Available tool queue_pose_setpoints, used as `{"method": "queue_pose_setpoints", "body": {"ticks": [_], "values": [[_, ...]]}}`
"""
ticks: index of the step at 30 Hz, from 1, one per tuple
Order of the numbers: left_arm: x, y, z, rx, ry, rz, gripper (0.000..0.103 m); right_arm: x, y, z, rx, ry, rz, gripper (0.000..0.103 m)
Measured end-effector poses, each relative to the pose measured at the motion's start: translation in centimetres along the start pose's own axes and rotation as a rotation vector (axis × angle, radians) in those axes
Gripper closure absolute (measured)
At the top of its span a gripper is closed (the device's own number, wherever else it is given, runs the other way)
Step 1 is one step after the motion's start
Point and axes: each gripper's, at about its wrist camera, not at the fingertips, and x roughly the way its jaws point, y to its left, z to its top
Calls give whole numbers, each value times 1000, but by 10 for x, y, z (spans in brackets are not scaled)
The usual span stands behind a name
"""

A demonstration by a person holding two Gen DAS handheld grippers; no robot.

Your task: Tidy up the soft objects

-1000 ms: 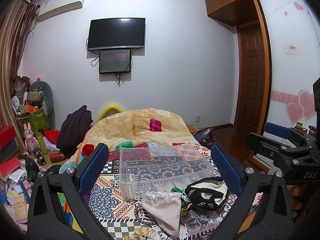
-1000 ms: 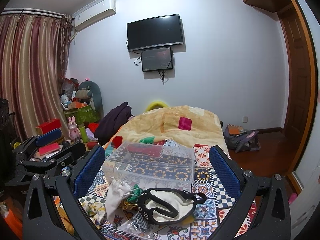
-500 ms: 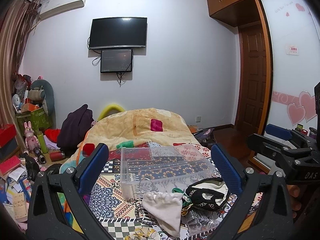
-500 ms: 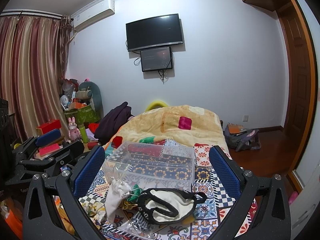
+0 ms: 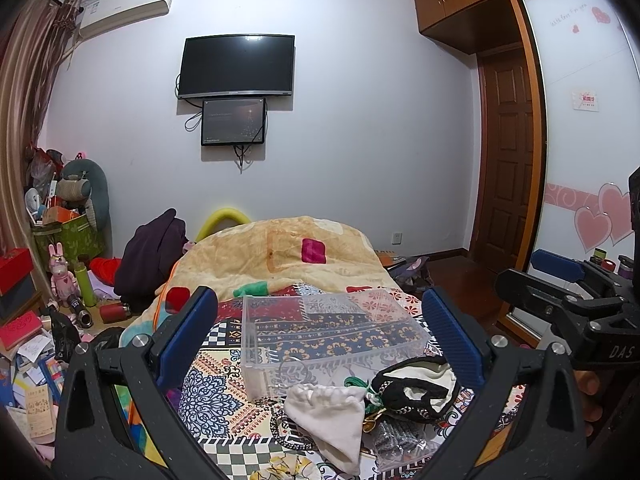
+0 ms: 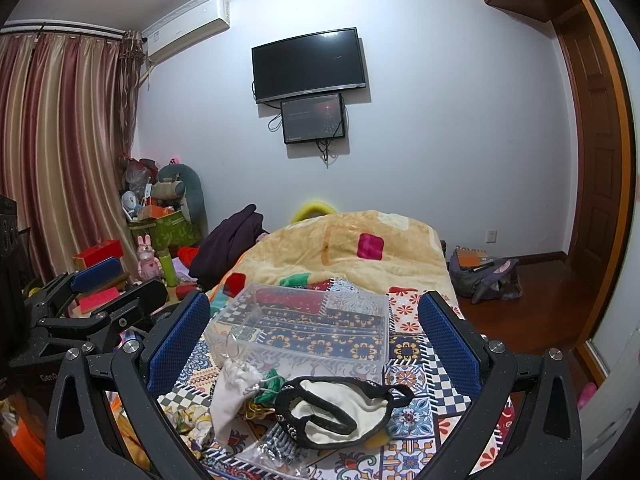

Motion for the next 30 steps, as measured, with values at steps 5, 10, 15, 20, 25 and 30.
{"method": "queue_pose_setpoints", "body": {"ticks": [5,10,15,20,25,30], "values": [[0,0,0,1,0,0,0,-1,0,0,-2,-2,-1,0],[2,0,2,9,5,-11,0,-3,0,1,-1,-10,-2,0],[6,-2,-1,13,24,-29,0,-3,-4,-2,6,-13,-3,0],[15,0,-11,-1,67,-34,1,3,-13,-9,23,18,-11,2],[33,5,-27,-22,152,-43,17,10,-25,-20,39,69,-22,16],[50,7,-50,-37,230,-54,20,21,-33,-38,30,147,-23,26]]}}
